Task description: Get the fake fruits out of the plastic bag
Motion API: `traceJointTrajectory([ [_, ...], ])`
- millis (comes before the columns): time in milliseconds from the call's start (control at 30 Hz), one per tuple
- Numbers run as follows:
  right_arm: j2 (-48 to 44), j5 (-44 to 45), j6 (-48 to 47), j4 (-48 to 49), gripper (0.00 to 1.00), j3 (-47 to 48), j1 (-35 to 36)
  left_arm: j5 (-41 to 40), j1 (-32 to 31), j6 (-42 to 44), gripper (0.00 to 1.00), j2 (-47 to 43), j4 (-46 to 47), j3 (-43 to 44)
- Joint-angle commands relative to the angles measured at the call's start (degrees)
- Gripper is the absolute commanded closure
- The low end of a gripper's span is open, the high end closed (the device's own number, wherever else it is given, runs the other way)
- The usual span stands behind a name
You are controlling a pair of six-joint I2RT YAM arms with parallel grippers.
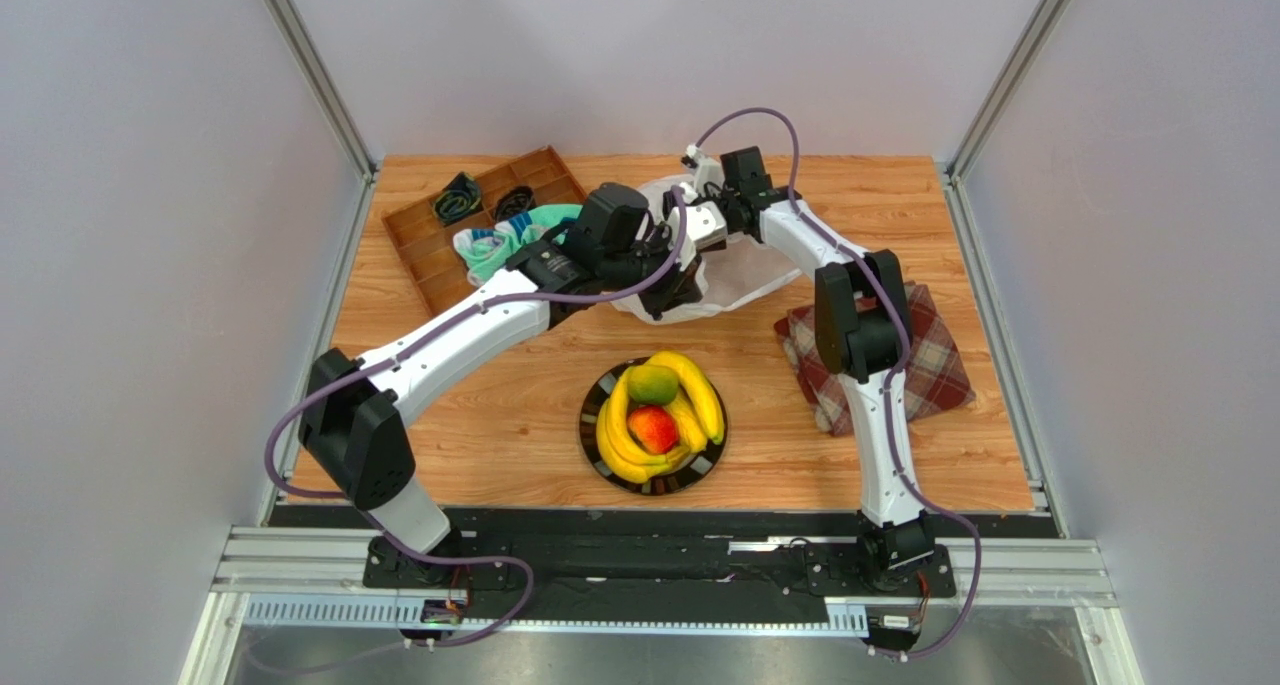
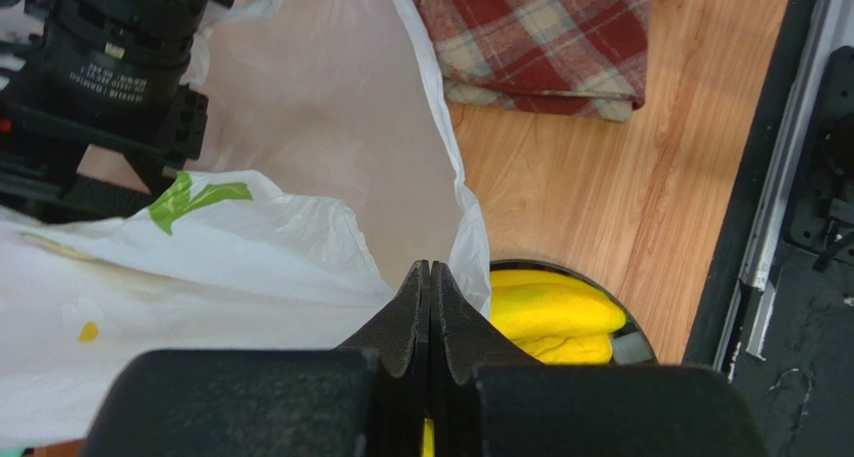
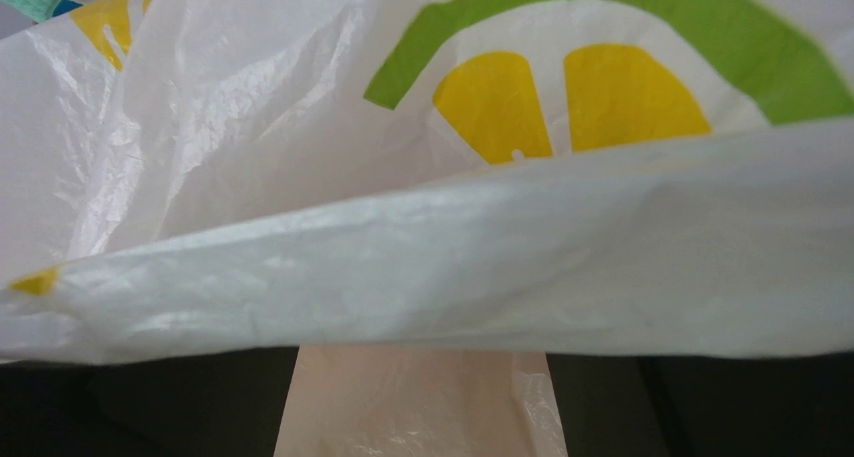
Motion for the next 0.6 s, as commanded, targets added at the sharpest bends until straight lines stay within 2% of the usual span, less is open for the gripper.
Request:
traceJointTrajectory([
  [0, -1.4, -1.3, 1.3, 1.7, 0.13, -0.1, -0.6, 6.8, -1.0, -0.8, 1.0, 3.6, -0.2, 7.1],
  [133, -5.8, -2.1, 1.7, 1.8, 0.11, -5.0, -0.8, 10.3, -1.7, -0.4, 1.0, 2.8, -0.8, 8.6],
  [200, -9.2, -3.2, 2.7, 2.6, 0.1, -9.2, -0.6, 10.9, -1.8, 0.2, 1.0, -0.7, -0.6, 7.0],
  [433, -12.0, -3.1, 5.0, 2.5, 0.05, -13.7, 2.4, 2.9, -1.7, 4.3, 1.0, -12.4, -0.8, -7.8],
  [567, -10.3, -0.4, 6.1, 1.8, 0.05, -12.4, 4.7, 2.7, -1.7, 4.8, 1.0, -14.1, -0.8, -9.2],
])
